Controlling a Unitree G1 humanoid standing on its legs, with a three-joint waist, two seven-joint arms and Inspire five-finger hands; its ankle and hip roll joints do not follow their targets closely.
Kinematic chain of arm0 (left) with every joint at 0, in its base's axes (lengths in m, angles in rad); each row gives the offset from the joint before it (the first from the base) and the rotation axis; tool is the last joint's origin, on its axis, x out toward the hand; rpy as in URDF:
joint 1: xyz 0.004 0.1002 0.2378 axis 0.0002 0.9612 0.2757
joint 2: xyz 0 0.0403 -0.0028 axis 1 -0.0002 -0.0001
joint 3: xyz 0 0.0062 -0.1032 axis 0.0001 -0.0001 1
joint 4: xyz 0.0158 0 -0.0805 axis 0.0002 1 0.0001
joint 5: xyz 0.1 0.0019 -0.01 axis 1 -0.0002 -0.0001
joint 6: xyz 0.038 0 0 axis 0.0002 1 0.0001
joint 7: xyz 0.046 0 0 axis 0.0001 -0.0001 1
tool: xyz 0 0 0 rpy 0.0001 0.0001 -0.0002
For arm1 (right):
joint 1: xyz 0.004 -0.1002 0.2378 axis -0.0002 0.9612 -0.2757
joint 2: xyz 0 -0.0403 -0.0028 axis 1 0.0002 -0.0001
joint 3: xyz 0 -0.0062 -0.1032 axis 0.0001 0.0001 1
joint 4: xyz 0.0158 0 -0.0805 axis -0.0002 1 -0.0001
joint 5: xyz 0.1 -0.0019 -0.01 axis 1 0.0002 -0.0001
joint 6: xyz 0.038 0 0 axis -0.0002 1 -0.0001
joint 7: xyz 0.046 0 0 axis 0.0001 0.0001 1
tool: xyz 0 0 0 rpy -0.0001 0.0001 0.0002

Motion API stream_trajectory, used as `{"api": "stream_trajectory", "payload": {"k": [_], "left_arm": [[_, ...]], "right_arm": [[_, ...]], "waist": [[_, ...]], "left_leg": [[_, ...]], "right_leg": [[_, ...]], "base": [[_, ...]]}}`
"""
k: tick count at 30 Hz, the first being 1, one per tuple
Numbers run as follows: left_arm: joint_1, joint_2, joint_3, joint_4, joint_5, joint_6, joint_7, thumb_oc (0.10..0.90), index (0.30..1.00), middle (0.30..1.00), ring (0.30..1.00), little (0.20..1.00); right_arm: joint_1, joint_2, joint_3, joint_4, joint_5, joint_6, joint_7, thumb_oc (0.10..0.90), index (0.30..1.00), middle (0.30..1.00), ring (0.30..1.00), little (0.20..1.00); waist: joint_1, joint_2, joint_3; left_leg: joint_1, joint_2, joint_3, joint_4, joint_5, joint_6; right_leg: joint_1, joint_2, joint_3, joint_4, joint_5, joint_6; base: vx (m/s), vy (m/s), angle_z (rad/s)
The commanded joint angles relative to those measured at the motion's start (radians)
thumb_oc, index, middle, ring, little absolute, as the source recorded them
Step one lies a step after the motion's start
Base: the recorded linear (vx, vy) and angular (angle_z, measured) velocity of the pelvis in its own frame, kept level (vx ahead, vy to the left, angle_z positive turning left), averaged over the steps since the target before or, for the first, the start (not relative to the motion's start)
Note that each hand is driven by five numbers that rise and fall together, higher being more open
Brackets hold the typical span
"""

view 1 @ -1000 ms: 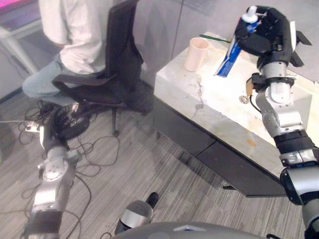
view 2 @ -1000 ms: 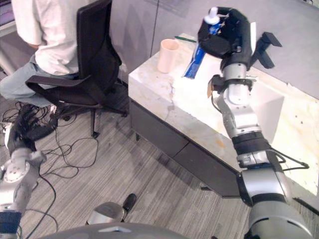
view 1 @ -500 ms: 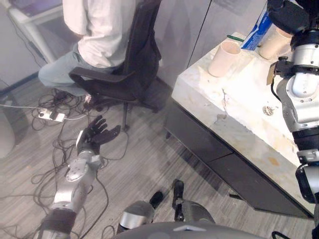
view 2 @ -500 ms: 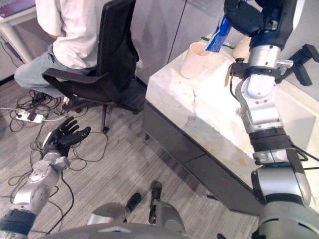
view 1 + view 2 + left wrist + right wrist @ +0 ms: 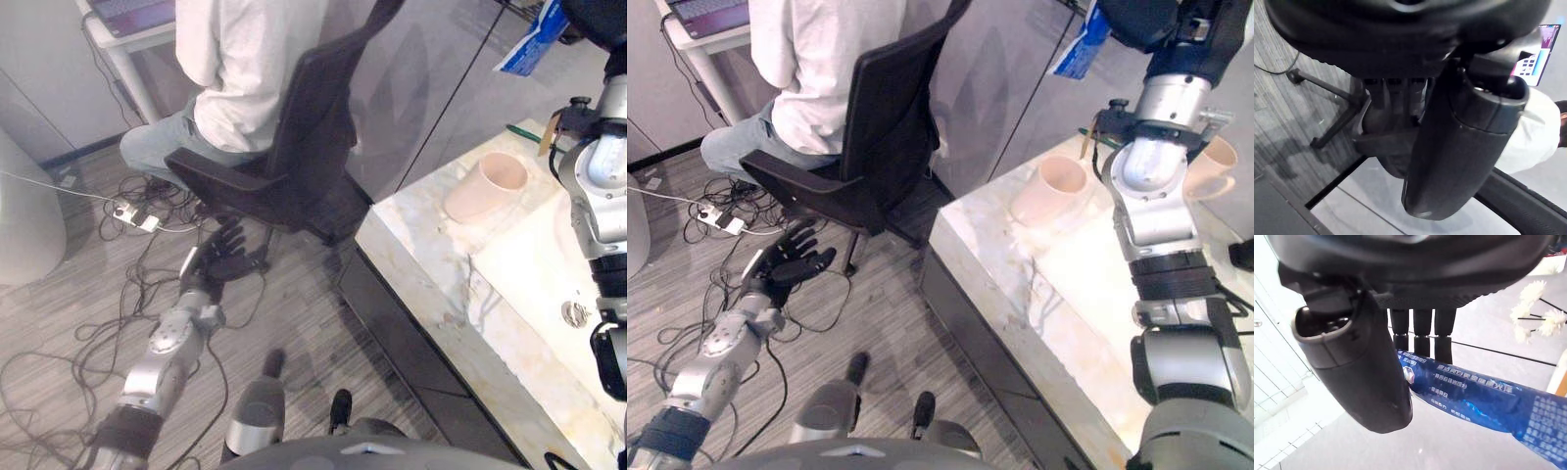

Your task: Organize the bathroom.

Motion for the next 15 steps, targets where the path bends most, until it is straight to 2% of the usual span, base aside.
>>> {"api": "stream_trajectory", "payload": {"k": [1, 3, 5, 10, 15], "left_arm": [[-0.028, 0.013, -0.019, -0.102, -0.010, -0.092, -0.027, 0.800, 0.900, 0.900, 0.900, 0.900], [-0.056, -0.002, -0.052, -0.115, 0.004, -0.076, -0.009, 0.800, 0.900, 0.900, 0.900, 0.900], [-0.063, -0.005, -0.061, -0.115, -0.002, -0.064, -0.005, 0.800, 0.900, 0.900, 0.900, 0.900], [-0.061, -0.004, -0.078, -0.128, -0.013, -0.052, 0.010, 0.800, 0.900, 0.900, 0.900, 0.900], [-0.067, -0.013, -0.070, -0.103, 0.011, -0.072, 0.040, 0.800, 0.900, 0.900, 0.900, 0.900]], "right_arm": [[-0.047, -0.090, -0.059, -0.104, -0.018, -0.058, -0.039, 0.400, 0.300, 0.300, 0.300, 0.300], [-0.039, -0.110, -0.068, -0.121, 0.010, -0.058, -0.022, 0.400, 0.300, 0.300, 0.300, 0.300], [-0.040, -0.125, -0.076, -0.132, 0.029, -0.034, -0.014, 0.400, 0.300, 0.300, 0.300, 0.300], [-0.019, -0.138, -0.110, -0.174, 0.082, 0.041, 0.019, 0.400, 0.300, 0.300, 0.300, 0.300], [0.054, -0.132, -0.156, -0.250, 0.049, 0.087, 0.038, 0.400, 0.300, 0.300, 0.300, 0.300]], "waist": [[-0.004, -0.037, -0.168], [-0.032, -0.027, -0.184], [-0.044, -0.022, -0.194], [-0.073, -0.015, -0.214], [-0.107, -0.013, -0.220]], "left_leg": [[0.102, -0.057, 0.018, 0.002, -0.117, -0.018], [0.136, -0.060, 0.022, -0.074, -0.097, -0.016], [0.150, -0.061, 0.028, -0.099, -0.095, -0.017], [0.169, -0.068, 0.043, -0.110, -0.111, -0.005], [0.184, -0.073, 0.069, -0.116, -0.127, 0.009]], "right_leg": [[-0.081, 0.012, -0.040, 0.003, 0.039, 0.071], [-0.083, 0.015, -0.037, -0.005, 0.042, 0.079], [-0.084, 0.016, -0.032, -0.004, 0.039, 0.082], [-0.086, 0.021, -0.008, -0.001, 0.032, 0.082], [-0.092, 0.023, 0.018, 0.007, 0.030, 0.085]], "base": [[0.07, 0.103, 0.26], [0.10, 0.139, 0.24], [0.08, 0.100, 0.07], [0.05, 0.099, -0.13], [0.01, 0.095, -0.18]]}}
